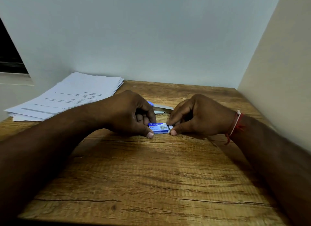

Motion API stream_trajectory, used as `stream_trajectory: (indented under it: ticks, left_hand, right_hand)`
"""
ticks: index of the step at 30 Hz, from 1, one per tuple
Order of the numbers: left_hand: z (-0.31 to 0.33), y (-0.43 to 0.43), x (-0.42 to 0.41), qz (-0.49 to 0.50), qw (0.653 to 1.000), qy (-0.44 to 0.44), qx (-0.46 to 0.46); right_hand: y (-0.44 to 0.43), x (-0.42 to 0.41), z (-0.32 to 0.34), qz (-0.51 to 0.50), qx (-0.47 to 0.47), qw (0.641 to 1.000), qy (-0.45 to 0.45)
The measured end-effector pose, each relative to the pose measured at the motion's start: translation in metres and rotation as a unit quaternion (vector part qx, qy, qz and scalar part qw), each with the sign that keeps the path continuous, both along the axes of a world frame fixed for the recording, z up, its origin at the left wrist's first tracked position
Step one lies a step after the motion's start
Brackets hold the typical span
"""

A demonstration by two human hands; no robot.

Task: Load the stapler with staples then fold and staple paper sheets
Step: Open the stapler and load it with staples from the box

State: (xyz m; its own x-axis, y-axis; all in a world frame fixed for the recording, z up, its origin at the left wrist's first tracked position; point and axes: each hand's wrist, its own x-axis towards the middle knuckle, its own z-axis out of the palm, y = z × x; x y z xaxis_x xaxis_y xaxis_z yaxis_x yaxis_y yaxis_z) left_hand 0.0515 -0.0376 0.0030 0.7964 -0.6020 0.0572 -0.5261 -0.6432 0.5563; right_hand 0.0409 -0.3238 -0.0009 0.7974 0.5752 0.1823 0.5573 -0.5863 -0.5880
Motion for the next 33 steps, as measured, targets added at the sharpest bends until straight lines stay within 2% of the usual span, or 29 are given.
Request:
stream_trajectory:
  ticks: [10,24,33]
  left_hand:
    - [0.000,-0.001,-0.001,0.006,1.000,-0.005,0.004]
    - [0.000,-0.004,-0.001,0.022,1.000,-0.019,0.011]
    - [-0.007,-0.011,-0.005,-0.011,0.997,-0.080,-0.012]
  right_hand:
    - [0.002,-0.001,0.000,-0.008,0.019,1.000,0.006]
    - [0.007,0.000,-0.005,0.000,0.013,0.999,-0.037]
    - [0.006,-0.002,-0.005,0.002,0.025,0.999,-0.031]
